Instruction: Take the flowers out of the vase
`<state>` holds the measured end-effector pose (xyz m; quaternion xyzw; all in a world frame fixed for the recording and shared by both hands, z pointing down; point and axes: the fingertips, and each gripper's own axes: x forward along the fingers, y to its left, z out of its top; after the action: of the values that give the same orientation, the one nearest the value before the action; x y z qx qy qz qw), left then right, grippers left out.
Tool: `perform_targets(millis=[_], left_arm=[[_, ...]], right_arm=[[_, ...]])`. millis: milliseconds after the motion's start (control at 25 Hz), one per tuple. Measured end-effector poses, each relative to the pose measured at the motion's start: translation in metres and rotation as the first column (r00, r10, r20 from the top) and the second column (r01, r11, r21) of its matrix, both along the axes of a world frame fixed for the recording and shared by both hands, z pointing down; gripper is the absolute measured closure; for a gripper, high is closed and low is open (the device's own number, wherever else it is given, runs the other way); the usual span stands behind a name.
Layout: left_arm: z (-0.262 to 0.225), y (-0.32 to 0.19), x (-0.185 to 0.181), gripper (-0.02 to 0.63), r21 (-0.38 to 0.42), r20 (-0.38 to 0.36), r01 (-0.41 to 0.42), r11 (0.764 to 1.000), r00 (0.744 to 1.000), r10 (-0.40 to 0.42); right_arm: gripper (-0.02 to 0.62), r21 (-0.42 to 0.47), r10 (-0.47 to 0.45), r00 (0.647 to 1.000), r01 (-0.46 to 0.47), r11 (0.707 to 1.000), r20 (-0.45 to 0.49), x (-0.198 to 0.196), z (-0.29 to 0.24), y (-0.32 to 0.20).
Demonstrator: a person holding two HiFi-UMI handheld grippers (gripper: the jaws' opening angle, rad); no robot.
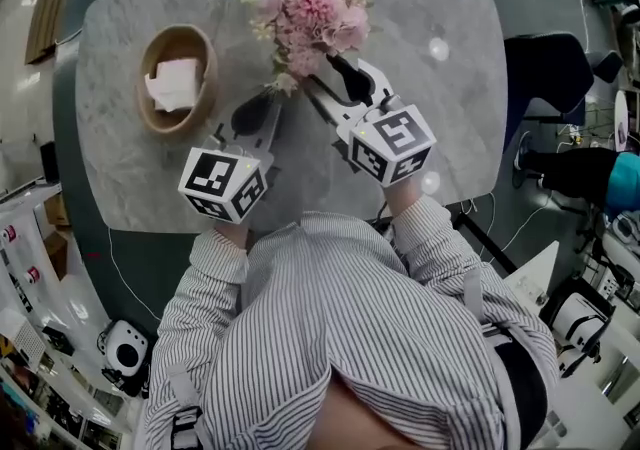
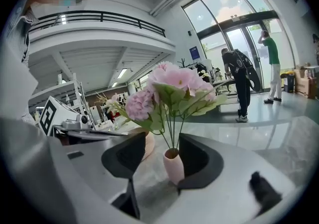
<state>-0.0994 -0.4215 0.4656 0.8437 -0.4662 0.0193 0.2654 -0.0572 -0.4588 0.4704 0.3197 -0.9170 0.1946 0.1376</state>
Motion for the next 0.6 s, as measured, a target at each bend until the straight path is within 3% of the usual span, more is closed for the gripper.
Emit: perform_targets(millis=[600], left_arm=[[0.027,-0.014,0.001,0.594,-0.060,-0.018,-0.002,0.998,1.000,0.001]], right_arm=[[0.387,-0.021,-0.011,0.999,0.012,1.000,0.043,-0.012,0.023,-0.025]])
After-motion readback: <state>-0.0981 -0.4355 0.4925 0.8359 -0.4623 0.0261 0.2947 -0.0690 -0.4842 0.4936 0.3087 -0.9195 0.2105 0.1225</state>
